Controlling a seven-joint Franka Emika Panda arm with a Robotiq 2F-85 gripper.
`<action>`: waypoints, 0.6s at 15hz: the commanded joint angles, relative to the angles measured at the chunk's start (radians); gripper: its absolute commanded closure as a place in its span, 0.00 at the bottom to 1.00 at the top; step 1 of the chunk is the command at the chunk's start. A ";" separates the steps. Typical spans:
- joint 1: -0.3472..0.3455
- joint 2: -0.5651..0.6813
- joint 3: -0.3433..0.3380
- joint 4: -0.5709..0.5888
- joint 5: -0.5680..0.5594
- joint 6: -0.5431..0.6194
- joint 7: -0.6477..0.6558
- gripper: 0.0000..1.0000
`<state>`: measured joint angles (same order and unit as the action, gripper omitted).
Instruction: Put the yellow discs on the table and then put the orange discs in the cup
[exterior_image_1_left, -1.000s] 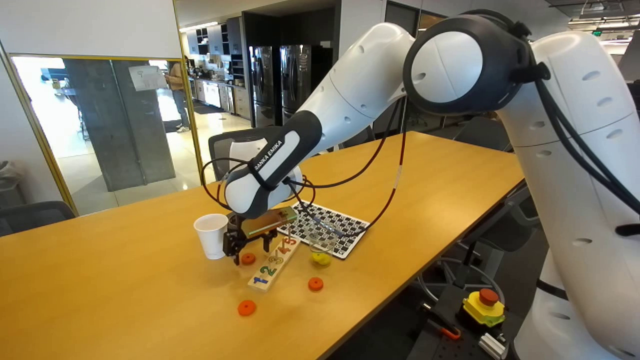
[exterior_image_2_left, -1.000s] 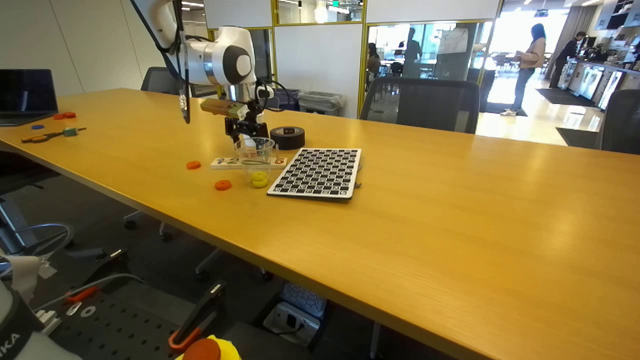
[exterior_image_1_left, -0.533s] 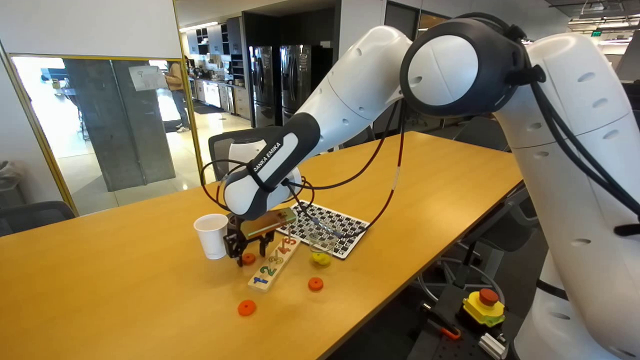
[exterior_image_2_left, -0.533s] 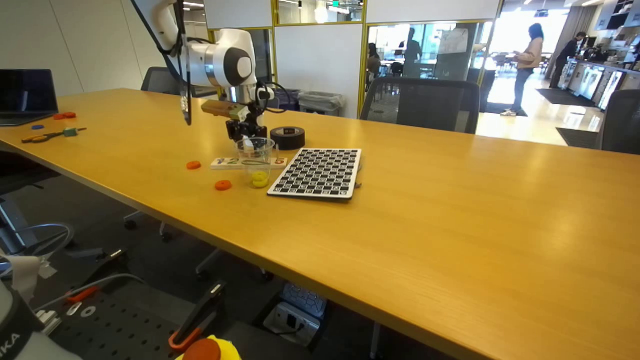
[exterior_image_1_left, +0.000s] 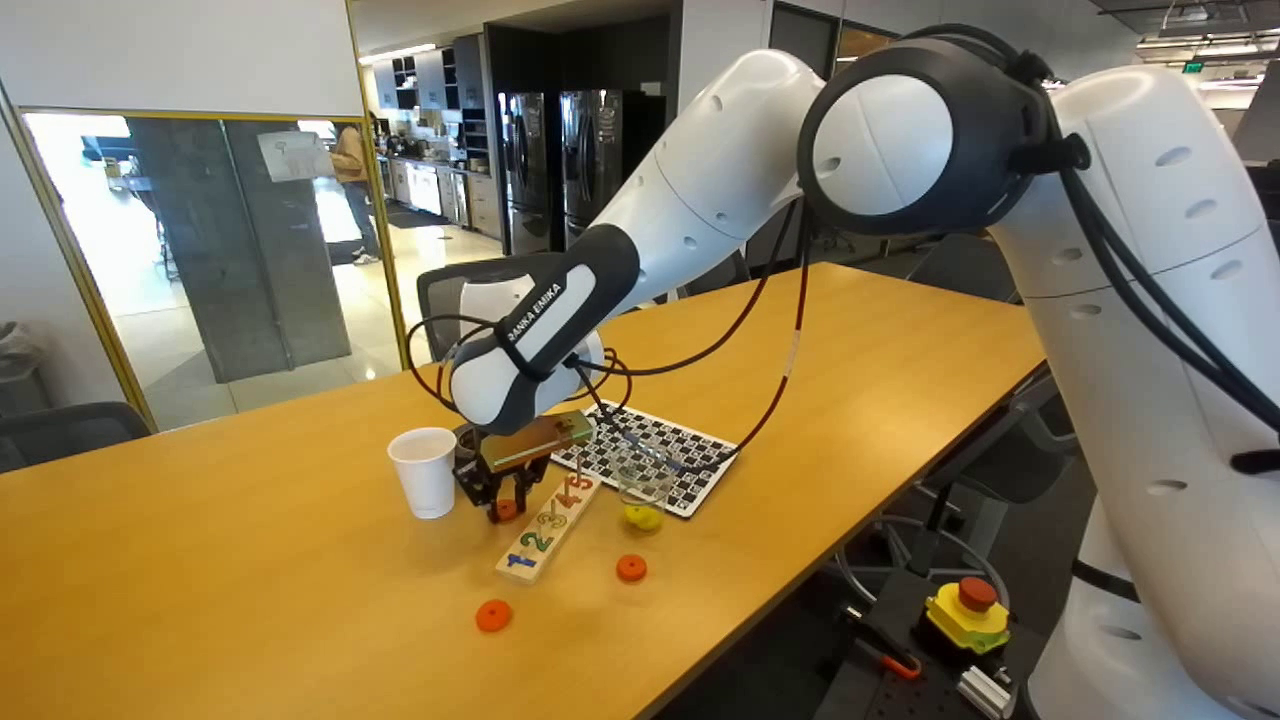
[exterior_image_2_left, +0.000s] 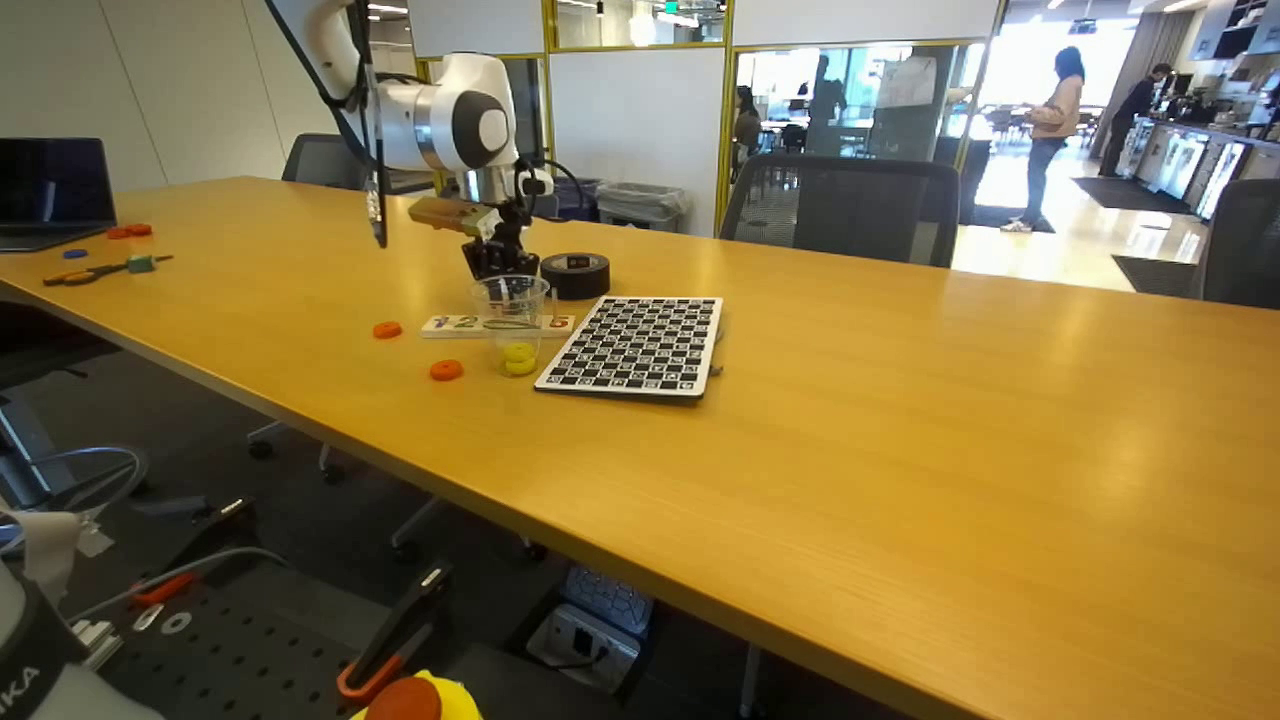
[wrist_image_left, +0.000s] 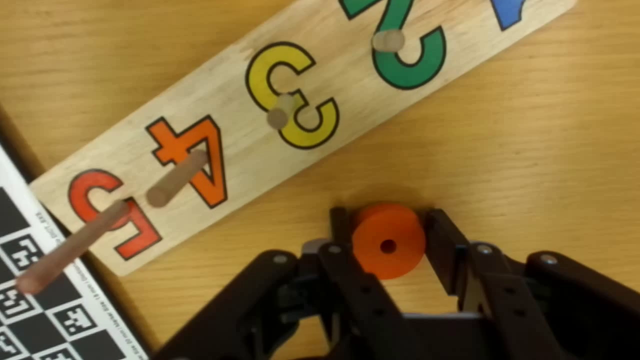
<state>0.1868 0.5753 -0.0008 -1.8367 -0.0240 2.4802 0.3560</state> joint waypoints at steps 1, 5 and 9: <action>0.065 -0.073 -0.084 -0.036 -0.044 0.006 0.165 0.79; 0.139 -0.146 -0.165 -0.074 -0.155 0.079 0.363 0.79; 0.147 -0.172 -0.167 -0.056 -0.257 0.107 0.465 0.79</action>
<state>0.3200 0.4424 -0.1563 -1.8705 -0.2190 2.5470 0.7530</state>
